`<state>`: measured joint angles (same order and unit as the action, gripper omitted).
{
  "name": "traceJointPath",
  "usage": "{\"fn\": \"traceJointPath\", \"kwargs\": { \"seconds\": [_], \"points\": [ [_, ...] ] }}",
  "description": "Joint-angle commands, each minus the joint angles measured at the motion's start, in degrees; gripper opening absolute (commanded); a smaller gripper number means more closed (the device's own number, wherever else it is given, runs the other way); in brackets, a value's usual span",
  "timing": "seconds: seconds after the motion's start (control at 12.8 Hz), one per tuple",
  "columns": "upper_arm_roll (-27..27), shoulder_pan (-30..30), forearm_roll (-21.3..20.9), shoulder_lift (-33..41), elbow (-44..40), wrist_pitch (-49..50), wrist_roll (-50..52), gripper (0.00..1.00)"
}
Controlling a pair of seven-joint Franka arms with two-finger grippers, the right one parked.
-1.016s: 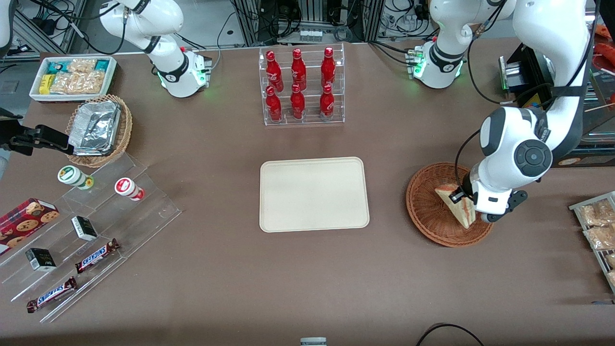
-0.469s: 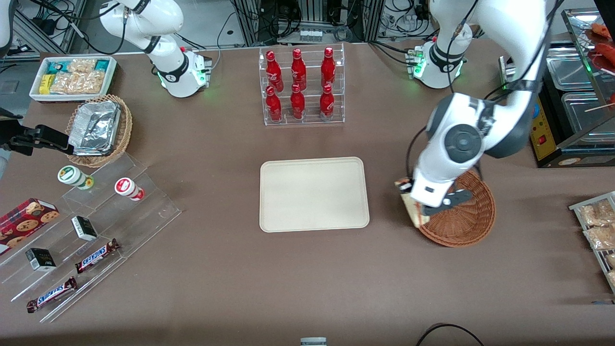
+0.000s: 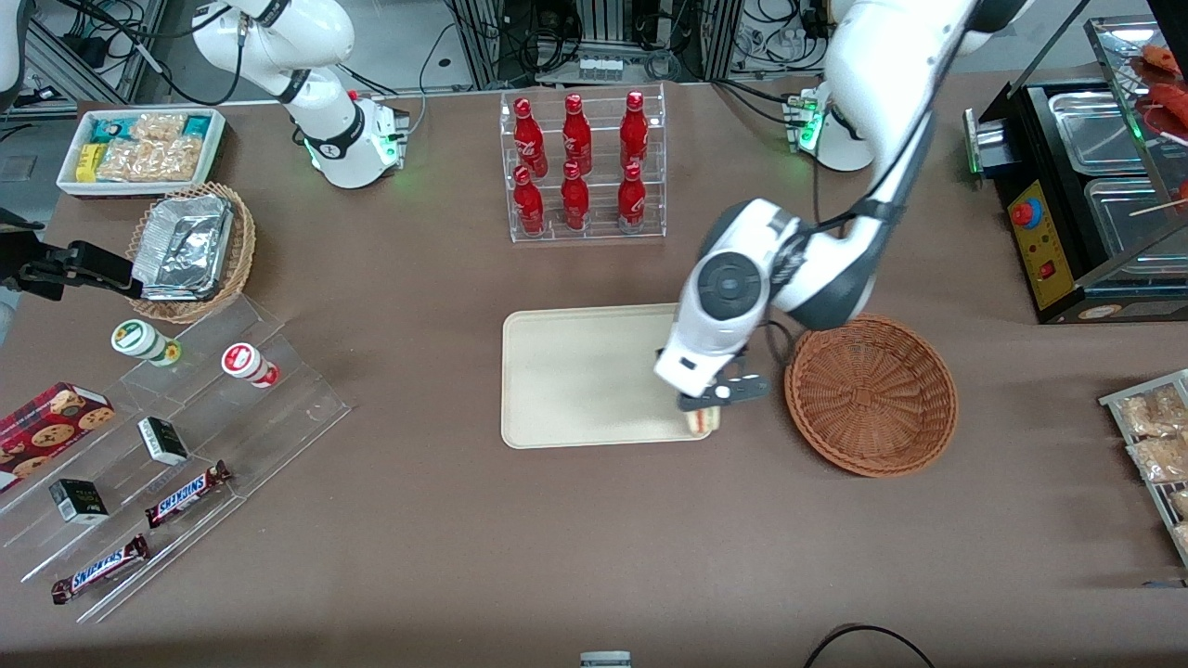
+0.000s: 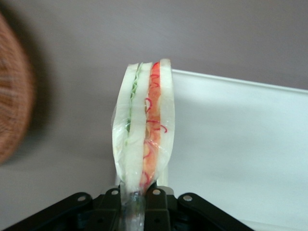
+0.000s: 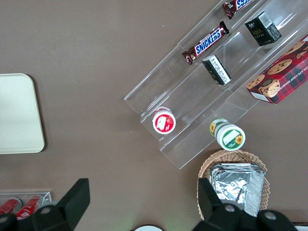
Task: Place sandwich from basket to tray
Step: 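Lift the sandwich and carry it over the cream tray, then lower the sandwich onto the tray and open the left gripper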
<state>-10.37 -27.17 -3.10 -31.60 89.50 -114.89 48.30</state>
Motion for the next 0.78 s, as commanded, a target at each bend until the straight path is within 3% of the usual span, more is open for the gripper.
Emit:
{"fn": "traceJointPath", "kwargs": {
  "seconds": [0.0, 0.7],
  "points": [
    [0.8, -4.0, -0.6, -4.4, -6.3, -0.1, 3.5, 0.00],
    [1.1, -10.5, -0.9, -9.6, -7.1, -8.2, 9.9, 0.00]
  ]
}}
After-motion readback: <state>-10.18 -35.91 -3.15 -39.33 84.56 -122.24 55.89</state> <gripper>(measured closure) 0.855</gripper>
